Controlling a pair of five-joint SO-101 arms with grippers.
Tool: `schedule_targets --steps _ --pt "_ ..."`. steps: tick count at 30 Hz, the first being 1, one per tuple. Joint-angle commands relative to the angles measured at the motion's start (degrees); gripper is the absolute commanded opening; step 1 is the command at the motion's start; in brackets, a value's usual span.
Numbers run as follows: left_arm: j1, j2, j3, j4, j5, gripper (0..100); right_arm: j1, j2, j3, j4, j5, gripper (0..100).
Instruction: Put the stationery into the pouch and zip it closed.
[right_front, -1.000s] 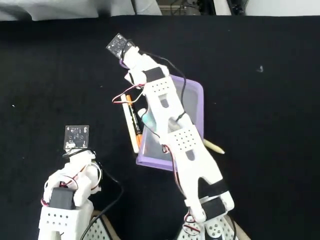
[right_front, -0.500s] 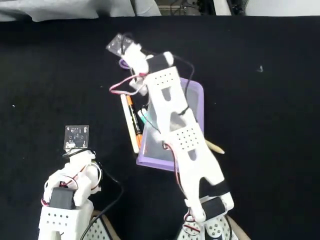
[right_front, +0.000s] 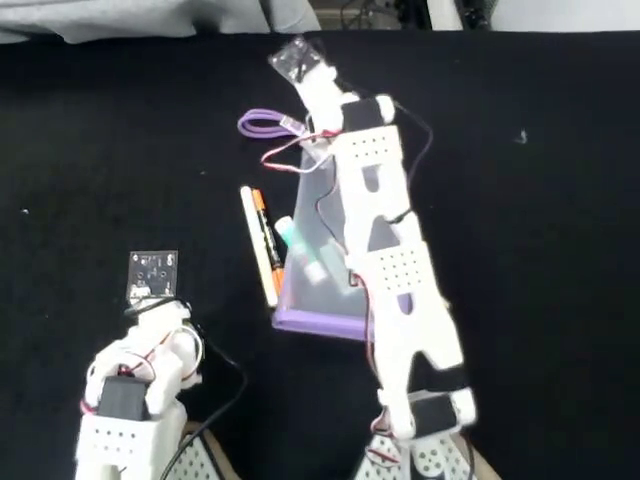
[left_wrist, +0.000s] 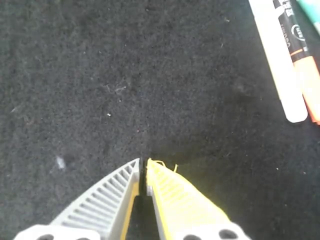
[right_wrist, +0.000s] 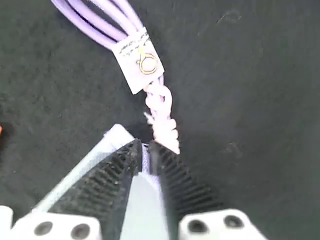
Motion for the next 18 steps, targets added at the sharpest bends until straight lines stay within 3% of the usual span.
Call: schedule_targets --steps 1,11,18 --pt "-0.5 -0.4 1.2 0.2 -0.6 3 0.4 -1.2 -1.8 1.3 -7.1 15.8" --pt "-0.5 -0.4 1.2 0.2 -0.6 3 -5.3 -5.2 -2.6 2.8 -9.4 18.5" --pt "-0.5 -0.4 1.2 0.2 -0.6 3 -6.3 -0.3 -2.7 4.1 -9.1 18.4"
